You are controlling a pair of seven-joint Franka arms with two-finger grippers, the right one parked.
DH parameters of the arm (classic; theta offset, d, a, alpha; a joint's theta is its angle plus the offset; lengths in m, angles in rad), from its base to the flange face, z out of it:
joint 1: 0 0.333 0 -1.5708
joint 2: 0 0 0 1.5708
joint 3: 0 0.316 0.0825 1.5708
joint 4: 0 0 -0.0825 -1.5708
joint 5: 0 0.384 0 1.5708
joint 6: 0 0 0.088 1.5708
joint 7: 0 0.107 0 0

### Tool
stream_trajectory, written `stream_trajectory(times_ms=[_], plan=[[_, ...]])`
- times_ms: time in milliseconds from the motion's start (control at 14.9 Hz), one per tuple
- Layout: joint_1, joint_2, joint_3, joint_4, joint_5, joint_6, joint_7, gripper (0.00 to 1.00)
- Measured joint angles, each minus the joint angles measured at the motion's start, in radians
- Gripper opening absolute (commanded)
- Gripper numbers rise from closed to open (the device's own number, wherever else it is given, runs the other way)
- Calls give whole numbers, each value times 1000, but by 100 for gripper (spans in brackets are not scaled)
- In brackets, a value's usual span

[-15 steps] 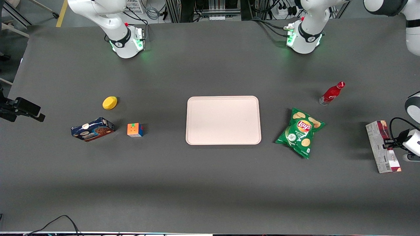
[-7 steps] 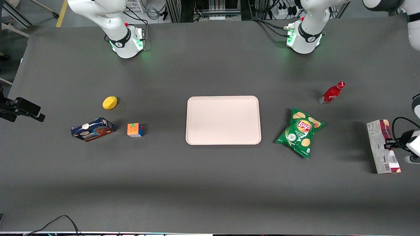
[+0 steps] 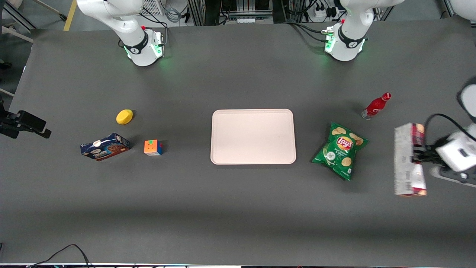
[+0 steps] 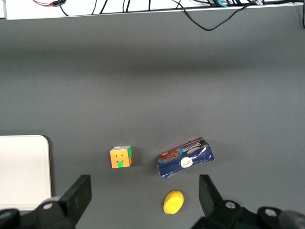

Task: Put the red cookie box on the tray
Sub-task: 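Lift the cookie box and carry it over the white tray, then lower the cookie box onto the tray and open the left gripper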

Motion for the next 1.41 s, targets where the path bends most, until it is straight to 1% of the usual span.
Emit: stream_trajectory(times_ms=[202,403,538,672,874,1143,1277,1412], plan=[[-73,-32,-123,3,15,-44,-259,0],[-122,-19,-252,-6,22,-39,-512,0],[-159,-4,-301,-30,30,4,-623,0],[-203,12,-315,-97,69,108,-705,0],[-259,40,-330,-230,153,298,-825,0],[-304,62,-340,-381,229,504,-938,0],[-308,65,-340,-445,249,563,-958,0],[-308,65,-338,-474,252,579,-960,1]])
